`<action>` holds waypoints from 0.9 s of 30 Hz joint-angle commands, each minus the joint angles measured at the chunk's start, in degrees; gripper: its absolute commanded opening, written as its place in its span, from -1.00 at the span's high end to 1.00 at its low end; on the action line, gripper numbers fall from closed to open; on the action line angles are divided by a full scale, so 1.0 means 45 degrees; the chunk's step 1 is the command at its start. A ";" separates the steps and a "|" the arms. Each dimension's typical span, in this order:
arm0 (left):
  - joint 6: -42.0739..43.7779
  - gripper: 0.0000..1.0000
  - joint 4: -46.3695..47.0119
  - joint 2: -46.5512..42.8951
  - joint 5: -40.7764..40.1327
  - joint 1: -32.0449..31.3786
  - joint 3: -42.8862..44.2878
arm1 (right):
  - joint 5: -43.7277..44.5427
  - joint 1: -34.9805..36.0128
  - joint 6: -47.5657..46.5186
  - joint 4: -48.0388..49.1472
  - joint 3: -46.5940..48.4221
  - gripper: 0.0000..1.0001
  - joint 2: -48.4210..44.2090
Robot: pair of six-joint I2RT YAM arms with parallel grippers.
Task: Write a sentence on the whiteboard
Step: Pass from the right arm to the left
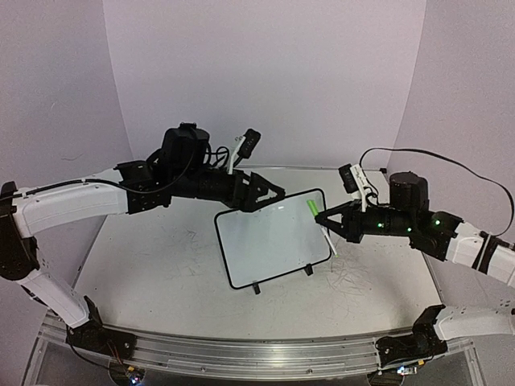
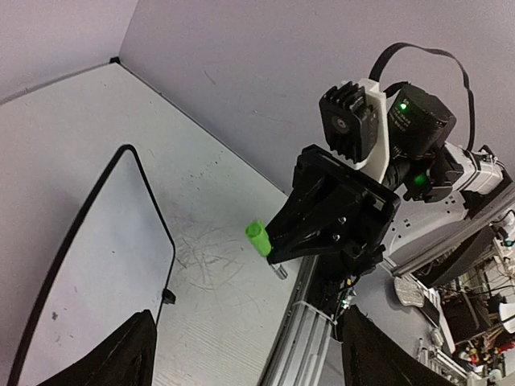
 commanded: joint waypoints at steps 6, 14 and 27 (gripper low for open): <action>-0.1261 -0.35 -0.0020 0.1336 0.2098 -0.0009 0.1136 | 0.0650 0.1829 -0.0763 0.0756 0.1512 1.00 0.1593; -0.1079 0.14 -0.0576 0.1717 0.2302 -0.0009 0.1330 | 0.0925 0.2133 -0.0993 0.0804 0.1678 1.00 0.1982; -0.0818 0.40 -0.1099 0.2316 0.2676 -0.0028 0.1766 | 0.1240 0.2192 -0.1115 0.0899 0.1637 1.00 0.2050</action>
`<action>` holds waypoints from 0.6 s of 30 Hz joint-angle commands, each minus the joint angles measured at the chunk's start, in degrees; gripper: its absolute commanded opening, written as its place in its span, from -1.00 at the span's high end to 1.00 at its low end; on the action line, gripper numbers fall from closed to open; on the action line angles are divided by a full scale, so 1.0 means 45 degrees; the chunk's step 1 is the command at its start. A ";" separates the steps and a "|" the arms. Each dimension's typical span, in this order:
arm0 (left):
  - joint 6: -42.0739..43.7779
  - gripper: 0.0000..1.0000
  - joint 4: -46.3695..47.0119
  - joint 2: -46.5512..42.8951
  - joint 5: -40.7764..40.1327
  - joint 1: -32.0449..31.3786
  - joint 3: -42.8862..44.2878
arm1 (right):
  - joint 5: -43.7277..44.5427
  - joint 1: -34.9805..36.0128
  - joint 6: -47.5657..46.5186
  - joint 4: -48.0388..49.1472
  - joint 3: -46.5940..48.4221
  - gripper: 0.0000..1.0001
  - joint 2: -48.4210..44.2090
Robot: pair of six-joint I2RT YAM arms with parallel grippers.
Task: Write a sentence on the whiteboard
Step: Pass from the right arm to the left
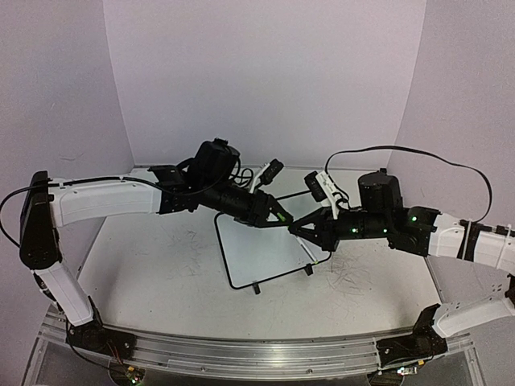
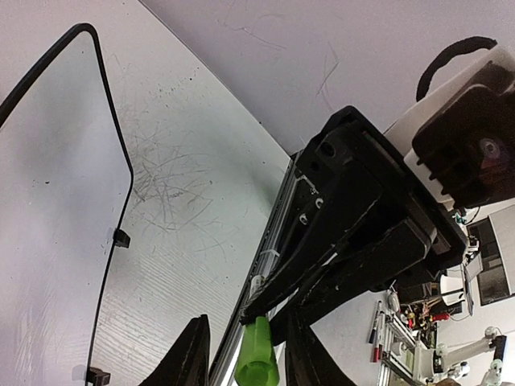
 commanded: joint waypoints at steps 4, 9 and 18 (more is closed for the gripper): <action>0.0405 0.64 -0.0147 -0.0023 -0.0230 -0.0024 0.0911 | 0.0184 0.0092 -0.0242 0.0656 0.0475 1.00 0.0102; 0.0619 0.92 -0.0157 -0.0314 -0.0846 -0.0024 0.0948 | 0.0570 0.0087 -0.0157 0.0663 0.0264 0.97 -0.0125; 0.0913 1.00 -0.0085 -0.1257 -0.2112 -0.0026 0.0735 | 0.3601 0.0090 0.1519 0.1019 -0.0698 -0.90 -0.1445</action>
